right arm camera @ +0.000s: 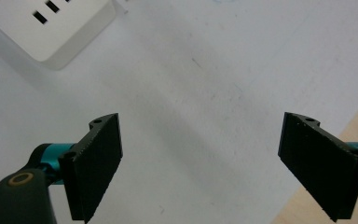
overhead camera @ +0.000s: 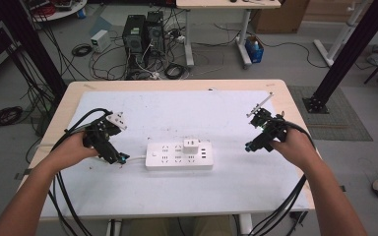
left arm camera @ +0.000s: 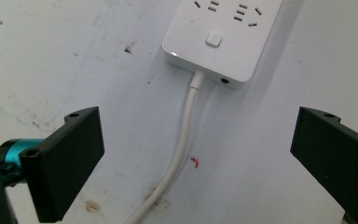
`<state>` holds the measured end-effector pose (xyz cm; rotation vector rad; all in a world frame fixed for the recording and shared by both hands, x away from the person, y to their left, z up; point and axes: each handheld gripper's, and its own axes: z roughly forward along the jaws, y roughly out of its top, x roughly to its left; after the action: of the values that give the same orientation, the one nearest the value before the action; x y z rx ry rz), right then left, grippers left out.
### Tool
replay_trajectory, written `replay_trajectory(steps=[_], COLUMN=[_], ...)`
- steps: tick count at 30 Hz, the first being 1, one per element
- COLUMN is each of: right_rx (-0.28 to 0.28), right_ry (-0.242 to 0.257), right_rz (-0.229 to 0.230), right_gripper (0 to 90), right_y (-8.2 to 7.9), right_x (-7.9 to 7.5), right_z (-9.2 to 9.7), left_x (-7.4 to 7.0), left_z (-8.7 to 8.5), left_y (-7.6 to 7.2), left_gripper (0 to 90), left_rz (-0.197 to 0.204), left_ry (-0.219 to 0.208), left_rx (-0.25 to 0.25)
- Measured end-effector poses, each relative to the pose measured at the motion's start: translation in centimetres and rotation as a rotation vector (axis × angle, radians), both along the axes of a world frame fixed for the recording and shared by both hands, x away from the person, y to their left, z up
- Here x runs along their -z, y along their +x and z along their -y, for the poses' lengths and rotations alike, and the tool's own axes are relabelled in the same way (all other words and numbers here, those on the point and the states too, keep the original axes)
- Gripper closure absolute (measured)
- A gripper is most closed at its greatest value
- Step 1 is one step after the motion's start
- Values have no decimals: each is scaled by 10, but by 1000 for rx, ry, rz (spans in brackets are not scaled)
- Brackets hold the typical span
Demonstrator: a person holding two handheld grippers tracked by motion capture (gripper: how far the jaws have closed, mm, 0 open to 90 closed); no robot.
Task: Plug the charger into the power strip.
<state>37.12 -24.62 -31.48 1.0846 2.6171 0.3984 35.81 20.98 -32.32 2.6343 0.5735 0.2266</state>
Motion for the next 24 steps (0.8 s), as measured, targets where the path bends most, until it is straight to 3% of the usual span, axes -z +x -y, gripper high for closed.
replay_trajectory(steps=[7,24], right_rx=[28,4], right_ry=[16,13], right_rz=[4,-8], right_gripper=[131,130], right_y=[-6,-8], right_x=[2,4], right_z=[11,8], left_x=[-1,-1], left_z=[0,0], left_y=[2,3], left_gripper=[27,26], left_rz=[4,1], left_ry=[1,11], left_rx=[-3,-3])
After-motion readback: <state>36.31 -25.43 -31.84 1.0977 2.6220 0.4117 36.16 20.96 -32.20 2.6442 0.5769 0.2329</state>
